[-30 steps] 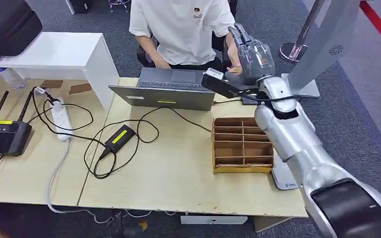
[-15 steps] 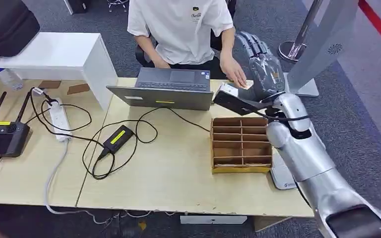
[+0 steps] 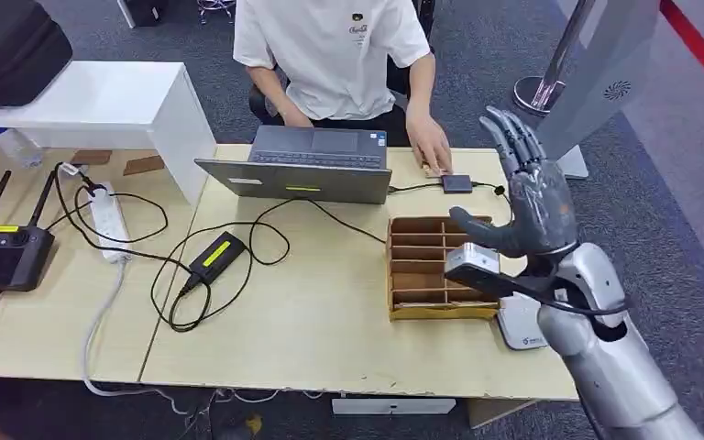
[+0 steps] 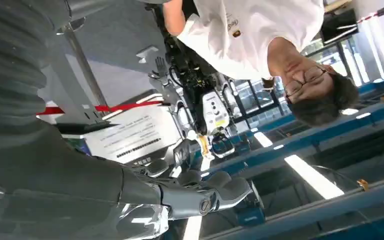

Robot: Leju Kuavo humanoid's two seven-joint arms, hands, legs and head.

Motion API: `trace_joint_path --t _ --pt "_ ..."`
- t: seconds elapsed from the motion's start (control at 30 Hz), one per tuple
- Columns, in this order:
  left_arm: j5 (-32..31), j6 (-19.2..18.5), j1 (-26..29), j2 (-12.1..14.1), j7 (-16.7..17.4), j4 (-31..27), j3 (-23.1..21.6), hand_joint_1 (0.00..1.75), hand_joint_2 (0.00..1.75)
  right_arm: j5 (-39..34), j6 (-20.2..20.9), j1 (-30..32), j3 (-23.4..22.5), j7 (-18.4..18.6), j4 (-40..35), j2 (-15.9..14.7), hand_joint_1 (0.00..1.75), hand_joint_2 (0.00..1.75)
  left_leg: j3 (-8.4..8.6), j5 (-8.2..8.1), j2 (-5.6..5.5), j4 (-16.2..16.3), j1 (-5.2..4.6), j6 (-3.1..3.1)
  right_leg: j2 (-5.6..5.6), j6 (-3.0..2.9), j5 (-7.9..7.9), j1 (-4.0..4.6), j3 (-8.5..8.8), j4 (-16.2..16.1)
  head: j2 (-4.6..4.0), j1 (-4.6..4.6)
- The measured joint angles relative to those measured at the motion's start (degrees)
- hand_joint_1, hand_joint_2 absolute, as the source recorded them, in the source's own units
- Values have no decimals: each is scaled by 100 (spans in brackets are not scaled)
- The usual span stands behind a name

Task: Pass the card to the sensor for recognition and then transmit it.

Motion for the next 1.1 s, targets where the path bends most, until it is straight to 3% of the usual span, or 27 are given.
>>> trace_joint_path --t 0.23,0.5,0.8,1.1 --pt "0 -37 136 61 -55 -55 35 0 175 127 -269 983 -269 -234 -561 -197 0 175 0 -3 1 -3 0 0 1 -2 -4 0 0 -1 0 0" --pt "-9 -81 231 120 -55 -105 90 0 175 170 -419 1747 -446 -365 -581 -225 0 175 3 -3 3 -6 0 1 1 -2 -5 0 2 0 0 0" --pt "-103 -101 237 127 -9 -166 166 0 175 369 -544 2225 -590 -382 71 -81 0 175 4 -4 3 -7 0 1 0 -2 -5 0 2 0 0 -2" --pt "-162 -83 230 118 37 -203 170 0 175 586 -776 2289 -596 -347 777 184 0 175 6 -4 10 -9 0 1 3 -3 -5 0 2 0 0 0"
